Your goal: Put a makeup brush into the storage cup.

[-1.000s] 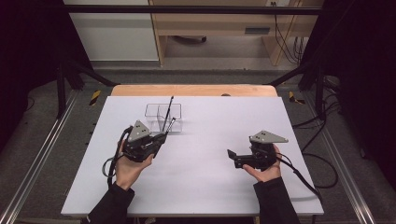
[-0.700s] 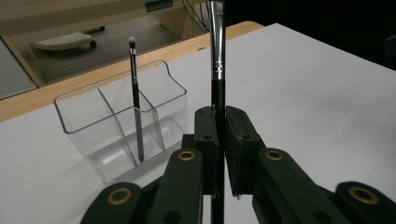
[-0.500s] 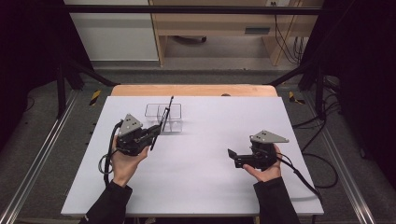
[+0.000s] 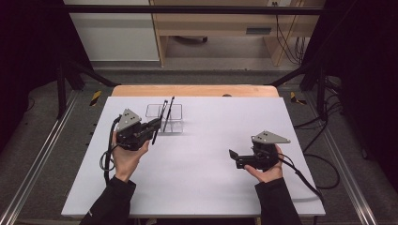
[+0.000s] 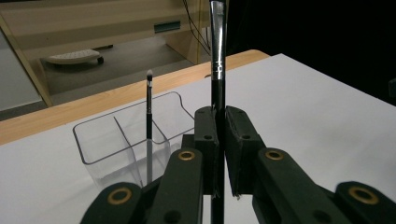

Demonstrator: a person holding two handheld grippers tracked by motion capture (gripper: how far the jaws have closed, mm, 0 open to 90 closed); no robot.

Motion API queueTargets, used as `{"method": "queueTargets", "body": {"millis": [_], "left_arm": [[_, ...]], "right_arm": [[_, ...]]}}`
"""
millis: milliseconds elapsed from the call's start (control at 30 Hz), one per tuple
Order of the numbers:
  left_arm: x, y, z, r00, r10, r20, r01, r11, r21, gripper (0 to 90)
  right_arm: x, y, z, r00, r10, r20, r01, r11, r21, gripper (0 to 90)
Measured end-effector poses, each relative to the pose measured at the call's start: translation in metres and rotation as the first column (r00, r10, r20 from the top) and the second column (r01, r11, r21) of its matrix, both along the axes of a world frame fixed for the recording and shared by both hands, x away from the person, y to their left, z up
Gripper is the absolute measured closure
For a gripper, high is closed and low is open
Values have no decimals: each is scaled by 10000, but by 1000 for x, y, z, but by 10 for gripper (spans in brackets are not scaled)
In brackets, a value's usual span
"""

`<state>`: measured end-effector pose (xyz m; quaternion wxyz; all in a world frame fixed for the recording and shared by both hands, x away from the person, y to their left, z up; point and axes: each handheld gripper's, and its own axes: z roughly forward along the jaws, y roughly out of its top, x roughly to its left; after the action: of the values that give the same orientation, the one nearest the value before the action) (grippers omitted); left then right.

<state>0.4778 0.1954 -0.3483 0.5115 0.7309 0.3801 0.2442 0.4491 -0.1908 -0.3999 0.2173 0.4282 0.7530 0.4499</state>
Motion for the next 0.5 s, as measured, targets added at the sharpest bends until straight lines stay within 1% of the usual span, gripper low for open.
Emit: {"method": "queueTargets", "body": {"millis": [233,367,500], "left_arm": [[7,-2,7,9999,74,109,-72,9999,-140,833],[10,-4,10,9997,121,203,-118,9998,-138,833],[17,-6,13,9993,262,285,-254,9993,-274,833]], "right_arm": [[0,0,0,10000,-3,-4,3,10000,21,35],[0,0,0,10000,-4,-4,4,10000,-6,34],[0,-1,0,10000,-6,6,6,10000,18,34]]}}
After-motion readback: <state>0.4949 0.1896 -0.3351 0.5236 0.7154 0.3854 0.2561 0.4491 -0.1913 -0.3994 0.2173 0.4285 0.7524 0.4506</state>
